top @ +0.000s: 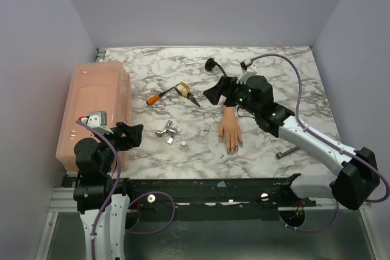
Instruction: Paint the nails
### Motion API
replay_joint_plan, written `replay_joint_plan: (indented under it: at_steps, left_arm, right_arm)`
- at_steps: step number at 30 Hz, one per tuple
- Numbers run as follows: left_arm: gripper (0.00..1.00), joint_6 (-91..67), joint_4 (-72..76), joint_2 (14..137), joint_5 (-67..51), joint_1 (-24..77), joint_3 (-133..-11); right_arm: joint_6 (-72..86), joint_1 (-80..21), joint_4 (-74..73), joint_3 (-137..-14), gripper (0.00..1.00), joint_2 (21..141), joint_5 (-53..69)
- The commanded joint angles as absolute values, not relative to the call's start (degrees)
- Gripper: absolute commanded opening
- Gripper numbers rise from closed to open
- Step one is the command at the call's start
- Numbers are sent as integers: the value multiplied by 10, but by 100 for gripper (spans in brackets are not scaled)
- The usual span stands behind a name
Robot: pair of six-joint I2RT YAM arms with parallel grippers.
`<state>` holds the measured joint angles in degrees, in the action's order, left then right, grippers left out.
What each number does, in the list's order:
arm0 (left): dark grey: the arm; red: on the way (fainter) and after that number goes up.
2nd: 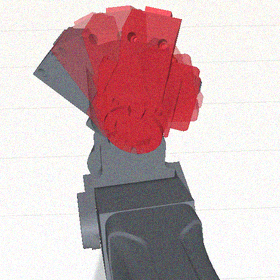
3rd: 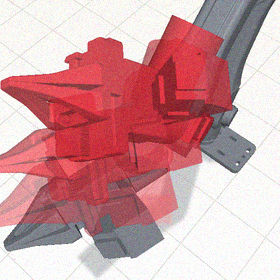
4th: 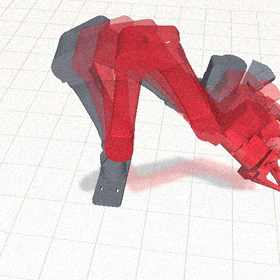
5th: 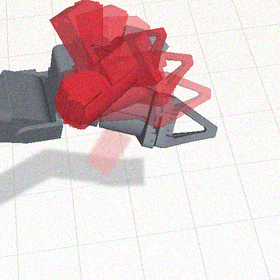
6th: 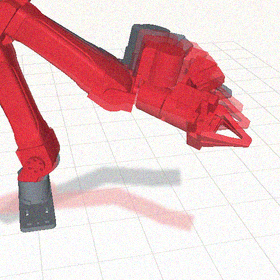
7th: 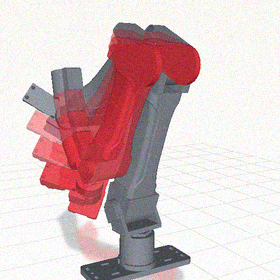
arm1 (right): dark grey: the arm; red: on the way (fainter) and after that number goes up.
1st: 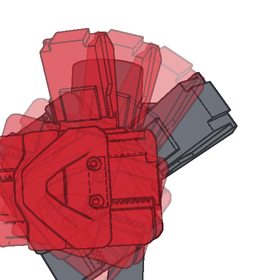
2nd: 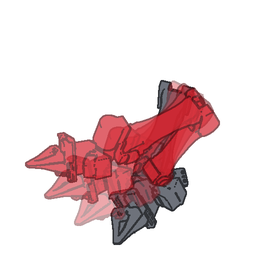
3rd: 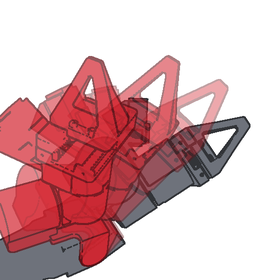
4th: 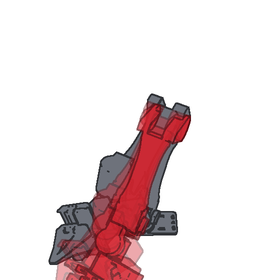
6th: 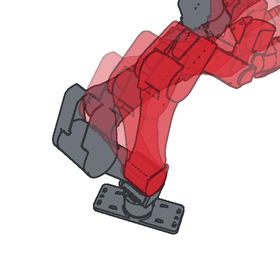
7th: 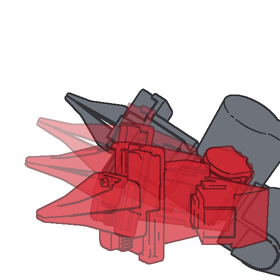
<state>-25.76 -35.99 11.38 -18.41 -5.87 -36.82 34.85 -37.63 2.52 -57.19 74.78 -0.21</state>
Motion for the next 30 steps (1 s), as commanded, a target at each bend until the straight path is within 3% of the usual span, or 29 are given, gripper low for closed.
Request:
replay_joint_plan:
  at_steps: [1, 7, 12, 16, 22, 25, 30]
  left_arm:
    - [75, -253, -343, 145, -252, -59, -353]
    - [75, -288, -299, 169, -261, -28, -335]
    - [76, -298, -291, 231, -153, 112, -348]
    - [77, -247, -325, 273, -138, 153, -390]
    - [78, -200, -355, 248, -154, 154, -389]
    - [79, -205, -334, 215, -169, 154, -358]
    - [80, -201, -337, 200, -148, 154, -356]
  right_arm:
    - [297, -381, 45, -524, 100, 687, 27]
    - [245, -381, 1, -498, 100, 633, 63]
    - [179, -381, -6, -450, 100, 590, 158]
    - [153, -386, 72, -371, 100, 572, 255]
    - [129, -414, 220, -278, 99, 566, 274]
    - [98, -432, 333, -240, 99, 610, 251]
    - [24, -471, 388, -246, 99, 706, 242]
